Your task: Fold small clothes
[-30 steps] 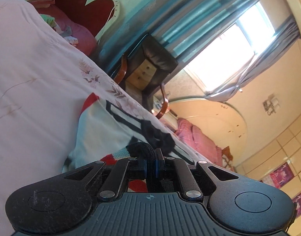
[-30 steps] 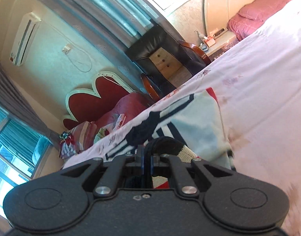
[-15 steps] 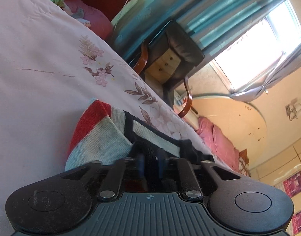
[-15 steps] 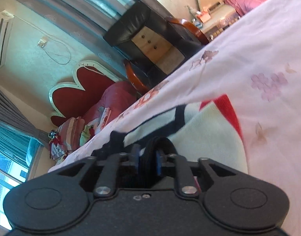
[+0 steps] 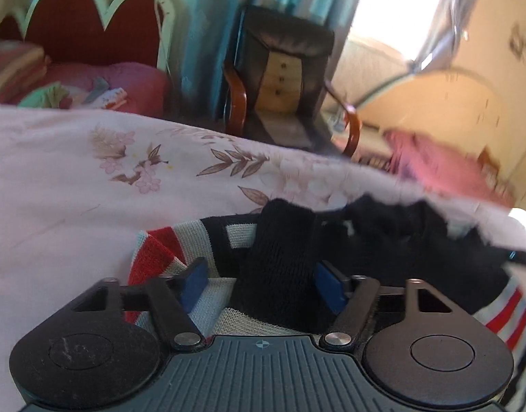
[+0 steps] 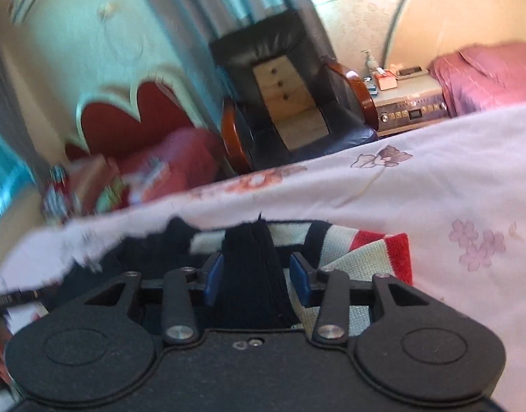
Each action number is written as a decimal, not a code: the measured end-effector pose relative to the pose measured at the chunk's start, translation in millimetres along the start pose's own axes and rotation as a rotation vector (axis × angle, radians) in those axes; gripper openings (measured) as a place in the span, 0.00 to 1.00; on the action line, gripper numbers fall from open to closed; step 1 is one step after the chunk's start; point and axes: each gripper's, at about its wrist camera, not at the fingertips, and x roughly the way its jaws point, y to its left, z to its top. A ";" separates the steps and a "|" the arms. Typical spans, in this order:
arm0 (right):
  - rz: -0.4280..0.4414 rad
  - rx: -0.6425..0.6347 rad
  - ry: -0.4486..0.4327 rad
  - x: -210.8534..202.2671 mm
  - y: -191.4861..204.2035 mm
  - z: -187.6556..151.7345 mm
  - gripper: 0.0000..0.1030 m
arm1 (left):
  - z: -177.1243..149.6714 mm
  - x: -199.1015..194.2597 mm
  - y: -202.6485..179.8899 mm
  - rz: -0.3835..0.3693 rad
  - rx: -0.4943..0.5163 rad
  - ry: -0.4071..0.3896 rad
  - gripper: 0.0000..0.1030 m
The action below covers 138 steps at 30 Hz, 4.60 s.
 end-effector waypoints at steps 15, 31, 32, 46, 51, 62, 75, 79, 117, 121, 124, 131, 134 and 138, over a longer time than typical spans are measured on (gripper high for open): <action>-0.266 -0.181 -0.078 9.0 20.3 -15.1 0.06 | -10.8 4.0 -18.0 0.168 0.051 -0.135 0.05; -0.214 -0.269 -0.196 -27.0 56.7 -26.6 0.47 | -4.3 -49.3 -78.6 0.152 0.194 -0.228 0.96; -0.186 -0.279 -0.170 -23.2 64.9 -27.1 0.39 | -3.0 -47.9 -89.5 0.124 0.200 -0.212 0.96; -0.203 -0.349 -0.019 14.7 105.3 -42.5 0.47 | -27.0 -4.8 -110.7 0.120 0.167 -0.079 0.96; -0.383 -0.244 -0.038 -3.6 52.3 -33.4 0.52 | -37.9 -16.8 -64.5 0.194 0.116 -0.108 0.96; -0.151 -0.282 -0.053 -40.9 108.3 -71.7 0.44 | -67.2 -62.3 -117.5 0.103 0.157 -0.142 0.96; -0.281 -0.282 0.010 -64.6 90.2 -104.6 0.49 | -92.9 -85.6 -66.9 0.166 0.108 -0.077 0.97; -0.300 -0.275 -0.003 -70.5 102.5 -105.3 0.46 | -95.2 -96.8 -89.5 0.155 0.120 -0.083 0.97; -0.394 -0.210 0.059 -123.1 73.1 -164.5 0.47 | -155.2 -127.9 -73.0 0.228 0.121 -0.044 1.00; -0.395 -0.229 0.060 -121.4 74.2 -165.6 0.49 | -153.5 -127.9 -72.2 0.220 0.122 -0.034 1.00; -0.395 -0.224 0.076 -124.2 75.9 -159.7 0.46 | -147.3 -147.4 -68.9 0.207 0.088 -0.036 1.00; -0.207 -0.084 -0.006 -169.7 71.8 -155.7 0.09 | -179.0 -185.1 -8.8 0.031 -0.329 -0.070 0.72; -0.174 -0.066 -0.001 -167.0 77.7 -157.8 0.09 | -200.4 -177.1 12.5 -0.059 -0.560 -0.122 0.71; -0.130 -0.079 -0.005 -161.1 93.9 -156.7 0.09 | -204.0 -164.2 28.6 -0.135 -0.747 -0.171 0.71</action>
